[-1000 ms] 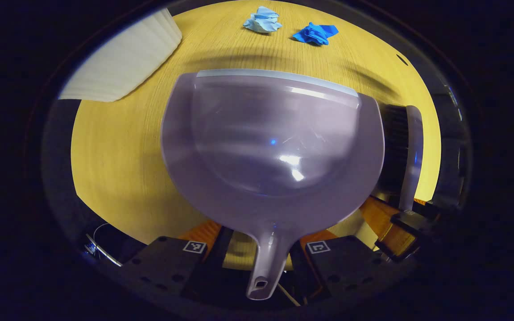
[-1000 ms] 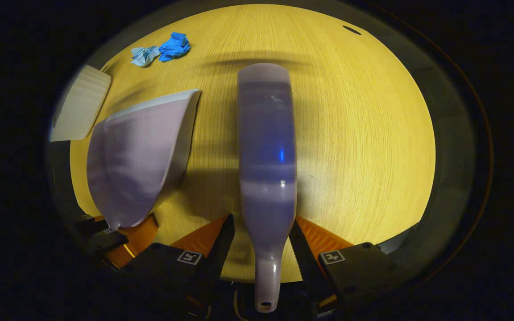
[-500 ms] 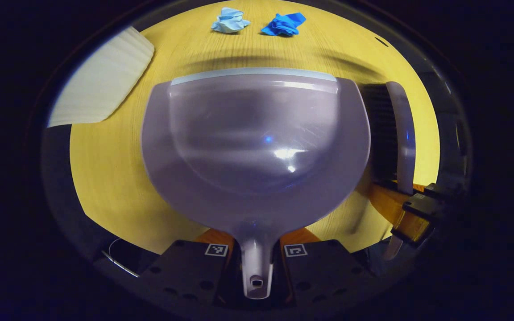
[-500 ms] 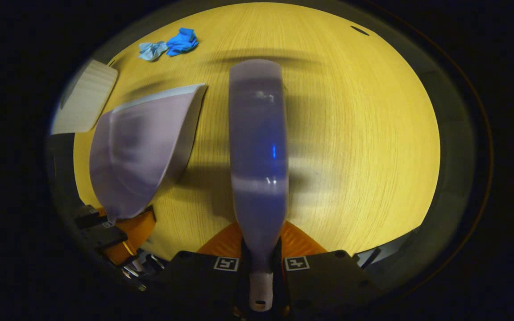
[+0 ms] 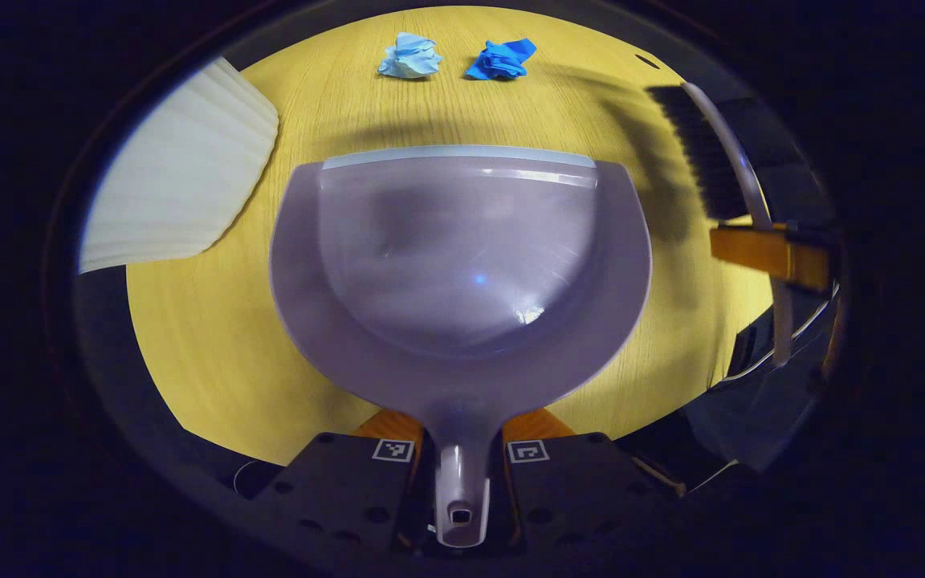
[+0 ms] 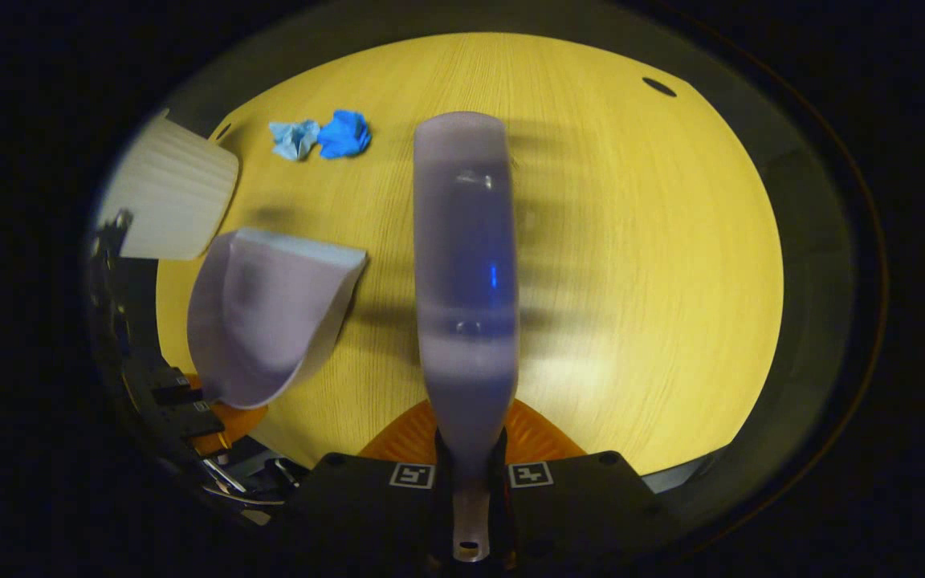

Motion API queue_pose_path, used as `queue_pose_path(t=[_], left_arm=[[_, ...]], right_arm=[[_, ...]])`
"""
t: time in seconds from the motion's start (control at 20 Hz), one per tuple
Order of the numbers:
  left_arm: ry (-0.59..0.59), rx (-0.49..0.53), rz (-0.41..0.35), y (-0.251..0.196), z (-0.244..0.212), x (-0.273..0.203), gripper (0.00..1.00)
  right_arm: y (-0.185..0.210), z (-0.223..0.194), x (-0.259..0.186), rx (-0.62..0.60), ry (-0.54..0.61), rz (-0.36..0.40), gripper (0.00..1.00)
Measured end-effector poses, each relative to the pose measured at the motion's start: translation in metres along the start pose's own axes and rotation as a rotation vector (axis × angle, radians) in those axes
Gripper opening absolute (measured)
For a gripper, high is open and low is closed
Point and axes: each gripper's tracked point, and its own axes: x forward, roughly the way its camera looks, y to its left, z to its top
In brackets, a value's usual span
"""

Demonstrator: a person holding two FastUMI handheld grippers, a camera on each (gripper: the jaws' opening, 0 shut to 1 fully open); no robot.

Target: Pick up the small broom and dustpan from the desktop, sweep the trash into the dustpan with the broom, and then empty the trash into the garbage bin.

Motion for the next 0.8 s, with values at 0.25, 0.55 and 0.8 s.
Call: queue_pose_path(t=[0.25, 0.55, 0.8], left_arm=[[-0.028, 0.093, 0.066, 0.032, -0.003, 0.008, 0.26], [-0.008, 0.147, 0.093, 0.052, -0.010, 0.014, 0.26], [0.016, 0.163, 0.120, 0.068, -0.018, 0.023, 0.25]], right_arm=[[-0.037, 0.156, -0.013, -0.273, -0.153, -0.167, 0.18], [0.019, 0.189, 0.047, -0.580, -0.029, -0.137, 0.18], [0.059, 0.212, 0.079, -0.659, 0.033, -0.094, 0.18]])
